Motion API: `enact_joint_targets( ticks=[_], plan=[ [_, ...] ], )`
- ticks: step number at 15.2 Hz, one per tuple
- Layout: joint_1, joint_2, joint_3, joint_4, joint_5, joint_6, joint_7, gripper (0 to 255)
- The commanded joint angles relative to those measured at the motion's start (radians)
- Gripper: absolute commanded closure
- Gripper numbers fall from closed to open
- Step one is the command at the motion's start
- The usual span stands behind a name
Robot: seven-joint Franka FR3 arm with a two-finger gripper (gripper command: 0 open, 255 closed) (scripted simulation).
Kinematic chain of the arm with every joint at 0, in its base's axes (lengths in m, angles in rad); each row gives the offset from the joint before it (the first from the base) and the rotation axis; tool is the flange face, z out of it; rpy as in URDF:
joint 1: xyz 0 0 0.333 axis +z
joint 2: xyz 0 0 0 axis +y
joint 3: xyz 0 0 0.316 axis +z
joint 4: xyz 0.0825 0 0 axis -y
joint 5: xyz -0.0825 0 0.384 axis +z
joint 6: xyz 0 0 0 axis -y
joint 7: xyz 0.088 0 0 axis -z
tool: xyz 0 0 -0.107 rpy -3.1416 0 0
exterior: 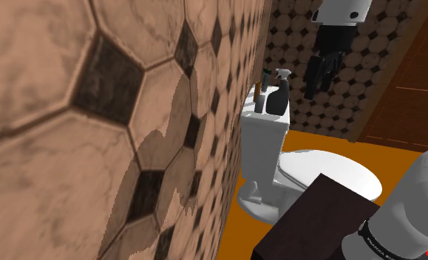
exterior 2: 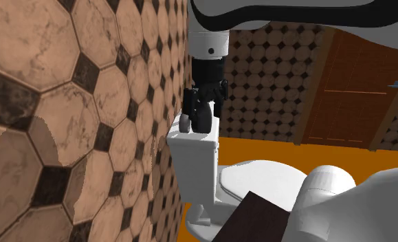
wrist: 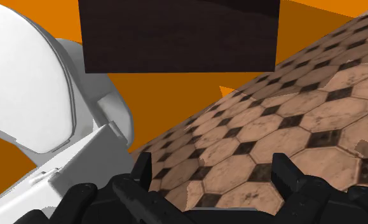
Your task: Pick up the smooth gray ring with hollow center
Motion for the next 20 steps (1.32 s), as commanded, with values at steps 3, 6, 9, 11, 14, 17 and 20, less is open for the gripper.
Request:
enact_joint_targets(
  ticks=[3,6,9,11,14,17,20],
  plan=[
    [-0.016,0.039,-0.004,-0.016,-0.006,0.072,0.016,0],
    [-0.039,0.105,-0.011,-0.032,-0.015,0.178,0.041,0],
    [-0.062,0.178,-0.02,-0.035,-0.023,0.28,0.066,0],
    [-0.077,0.23,-0.027,-0.032,-0.028,0.346,0.082,0],
    [-0.098,0.312,-0.037,-0.017,-0.035,0.439,0.107,0],
    [-0.119,0.398,-0.05,0.007,-0.041,0.526,0.132,0],
    [-0.138,0.487,-0.063,0.042,-0.045,0.605,0.157,0]
  ],
)
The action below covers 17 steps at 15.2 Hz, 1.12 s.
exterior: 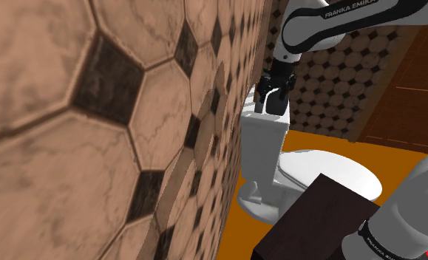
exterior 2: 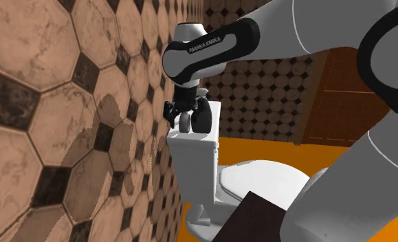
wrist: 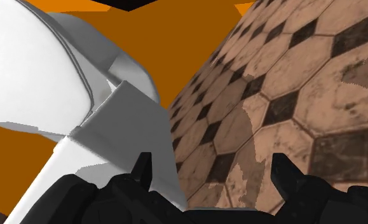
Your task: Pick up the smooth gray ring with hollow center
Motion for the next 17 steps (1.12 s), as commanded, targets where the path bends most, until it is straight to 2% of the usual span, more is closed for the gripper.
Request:
enact_joint_targets(
  ticks=[1,9,15,17],
  plan=[
    [-0.014,0.067,-0.012,0.036,-0.002,0.051,0.013,0],
    [-0.06,0.31,-0.056,0.18,0.007,0.215,0.07,0],
    [-0.095,0.493,-0.089,0.327,0.035,0.298,0.102,0],
    [-0.099,0.513,-0.091,0.334,0.039,0.315,0.104,0]
  ],
)
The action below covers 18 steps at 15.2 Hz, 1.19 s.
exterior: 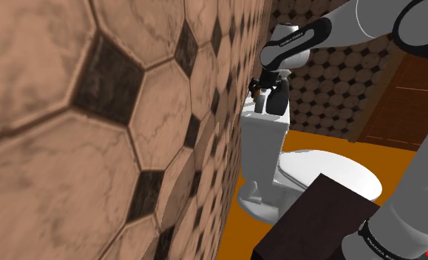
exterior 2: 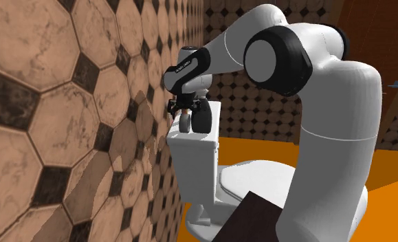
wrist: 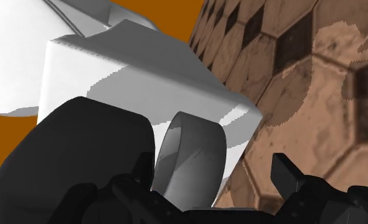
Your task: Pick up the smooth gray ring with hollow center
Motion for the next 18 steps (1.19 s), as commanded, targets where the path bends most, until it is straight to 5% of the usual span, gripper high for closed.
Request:
enact_joint_targets(
  ticks=[1,8,9,18],
  plan=[
    [-0.003,0.022,-0.001,0.0,0.005,0.025,0.0,0],
    [-0.005,0.056,0.001,-0.033,0.014,0.092,-0.006,0],
    [-0.006,0.057,0.001,-0.034,0.015,0.094,-0.008,255],
    [-0.006,0.056,0.002,-0.033,0.014,0.092,-0.006,255]
  ],
)
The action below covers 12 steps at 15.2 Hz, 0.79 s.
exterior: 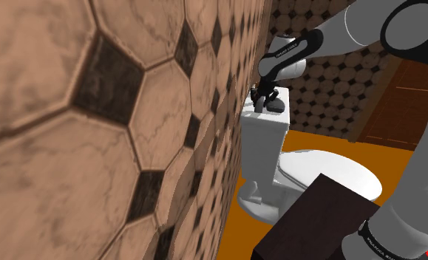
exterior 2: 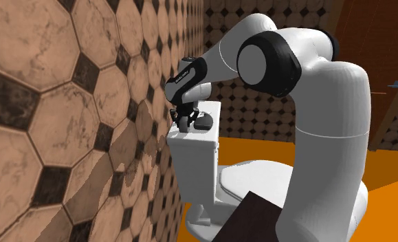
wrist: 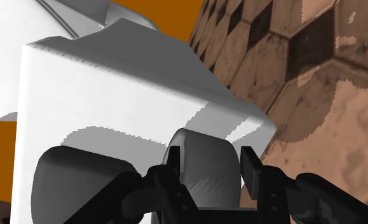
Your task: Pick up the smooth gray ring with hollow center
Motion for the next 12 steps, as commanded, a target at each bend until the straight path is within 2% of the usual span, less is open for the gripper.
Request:
enact_joint_targets(
  ticks=[1,12],
  plan=[
    [-0.001,-0.005,-0.002,0.008,-0.002,-0.015,0.001,255],
    [0.003,-0.066,-0.006,0.081,-0.017,-0.148,0.012,255]
  ],
)
